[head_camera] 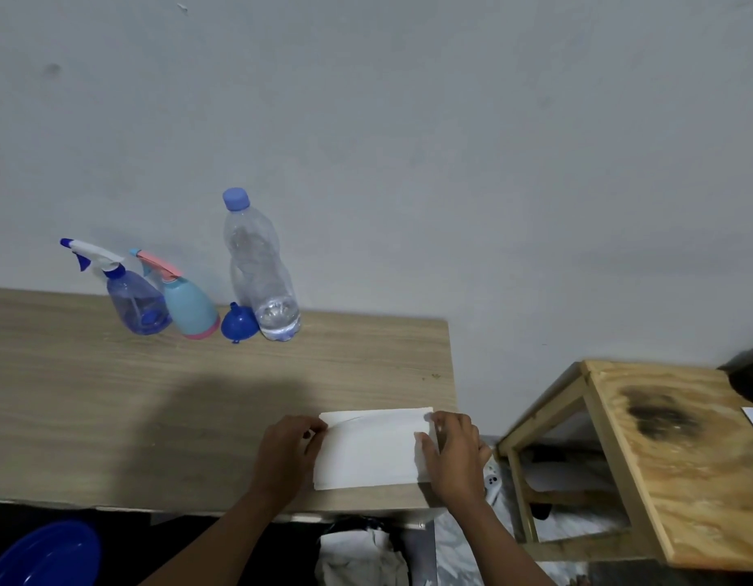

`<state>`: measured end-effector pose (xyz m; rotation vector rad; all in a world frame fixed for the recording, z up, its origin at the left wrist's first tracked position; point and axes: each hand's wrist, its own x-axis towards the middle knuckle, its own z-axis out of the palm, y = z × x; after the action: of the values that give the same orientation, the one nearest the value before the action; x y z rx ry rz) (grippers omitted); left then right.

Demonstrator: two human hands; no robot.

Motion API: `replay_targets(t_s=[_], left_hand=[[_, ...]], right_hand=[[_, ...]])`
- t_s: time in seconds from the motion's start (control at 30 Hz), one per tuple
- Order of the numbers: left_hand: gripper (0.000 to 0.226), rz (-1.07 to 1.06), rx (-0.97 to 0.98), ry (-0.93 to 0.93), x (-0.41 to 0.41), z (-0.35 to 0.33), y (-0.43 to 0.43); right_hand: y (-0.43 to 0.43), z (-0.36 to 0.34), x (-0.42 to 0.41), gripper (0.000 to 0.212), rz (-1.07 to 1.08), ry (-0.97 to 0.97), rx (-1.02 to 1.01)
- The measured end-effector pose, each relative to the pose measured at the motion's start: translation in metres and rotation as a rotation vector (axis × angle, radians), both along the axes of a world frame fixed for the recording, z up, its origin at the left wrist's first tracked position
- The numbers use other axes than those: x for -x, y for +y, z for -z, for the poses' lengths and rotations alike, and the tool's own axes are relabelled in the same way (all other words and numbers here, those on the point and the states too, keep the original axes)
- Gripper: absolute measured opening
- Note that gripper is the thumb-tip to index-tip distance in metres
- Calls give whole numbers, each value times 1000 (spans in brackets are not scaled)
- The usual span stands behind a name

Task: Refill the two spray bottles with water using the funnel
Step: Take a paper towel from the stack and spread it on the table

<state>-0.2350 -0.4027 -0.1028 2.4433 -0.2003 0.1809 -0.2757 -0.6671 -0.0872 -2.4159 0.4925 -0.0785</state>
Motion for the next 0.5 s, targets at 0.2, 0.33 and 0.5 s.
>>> replay_targets(t_s=[0.2,0.33,0.5], left_hand=[[29,18,-14,-18,2,-6,-1],[21,22,-35,-37,2,-2,2],[10,69,3,-50,3,5,5]], right_hand=[[-2,3,-3,33,8,55,-78],[0,6,-3,49,10,138,-40],[1,2,-4,59,2,140,-26]])
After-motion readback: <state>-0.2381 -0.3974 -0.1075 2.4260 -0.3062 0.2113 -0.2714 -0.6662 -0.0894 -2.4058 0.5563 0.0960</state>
